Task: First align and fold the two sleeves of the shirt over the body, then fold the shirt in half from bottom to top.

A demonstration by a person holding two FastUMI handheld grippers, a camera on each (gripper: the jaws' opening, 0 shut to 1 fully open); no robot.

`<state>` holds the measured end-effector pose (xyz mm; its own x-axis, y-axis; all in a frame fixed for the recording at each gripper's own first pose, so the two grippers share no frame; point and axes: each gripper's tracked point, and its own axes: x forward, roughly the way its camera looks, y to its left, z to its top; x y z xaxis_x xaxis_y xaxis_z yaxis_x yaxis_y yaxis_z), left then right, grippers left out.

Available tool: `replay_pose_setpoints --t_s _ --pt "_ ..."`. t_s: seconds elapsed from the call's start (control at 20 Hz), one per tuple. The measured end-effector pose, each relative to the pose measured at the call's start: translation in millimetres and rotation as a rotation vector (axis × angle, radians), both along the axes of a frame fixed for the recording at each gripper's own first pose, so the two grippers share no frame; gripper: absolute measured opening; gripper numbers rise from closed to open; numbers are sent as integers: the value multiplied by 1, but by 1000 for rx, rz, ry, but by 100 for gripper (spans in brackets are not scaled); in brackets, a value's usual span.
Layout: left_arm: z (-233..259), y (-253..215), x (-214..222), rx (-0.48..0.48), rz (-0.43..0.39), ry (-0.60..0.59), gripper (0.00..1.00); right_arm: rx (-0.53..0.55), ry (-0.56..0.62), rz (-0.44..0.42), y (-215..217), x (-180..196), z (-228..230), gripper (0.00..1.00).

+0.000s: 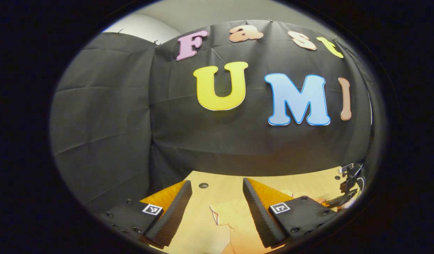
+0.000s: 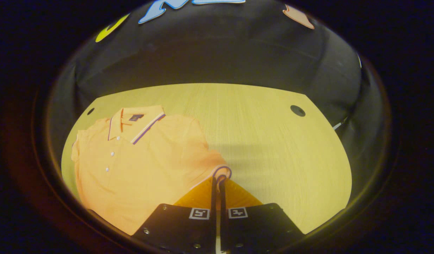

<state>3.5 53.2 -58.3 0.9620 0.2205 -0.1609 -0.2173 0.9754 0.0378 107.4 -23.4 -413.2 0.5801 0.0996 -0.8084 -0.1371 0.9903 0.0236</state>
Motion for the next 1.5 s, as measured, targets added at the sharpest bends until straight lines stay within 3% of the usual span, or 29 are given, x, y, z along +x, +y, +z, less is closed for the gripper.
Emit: replay_pose_setpoints --t_s 0.25,0.45,0.75,1.25,1.4,1.5 --pt "-5 8 -2 -17 0 3 94 78 -91 40 50 15 47 5" --pt "-4 23 -8 -15 15 4 93 136 -127 124 110 16 71 5" --pt "-9 54 -26 -2 56 16 94 143 -74 256 186 -4 48 5" --pt "-23 97 -46 -11 133 46 94 74 39 330 210 -26 -3 5" --pt "-24 100 -43 -16 148 47 94 72 56 322 209 -27 -6 14" --pt "-27 98 -42 -23 140 45 95 79 56 313 208 -28 -2 27"
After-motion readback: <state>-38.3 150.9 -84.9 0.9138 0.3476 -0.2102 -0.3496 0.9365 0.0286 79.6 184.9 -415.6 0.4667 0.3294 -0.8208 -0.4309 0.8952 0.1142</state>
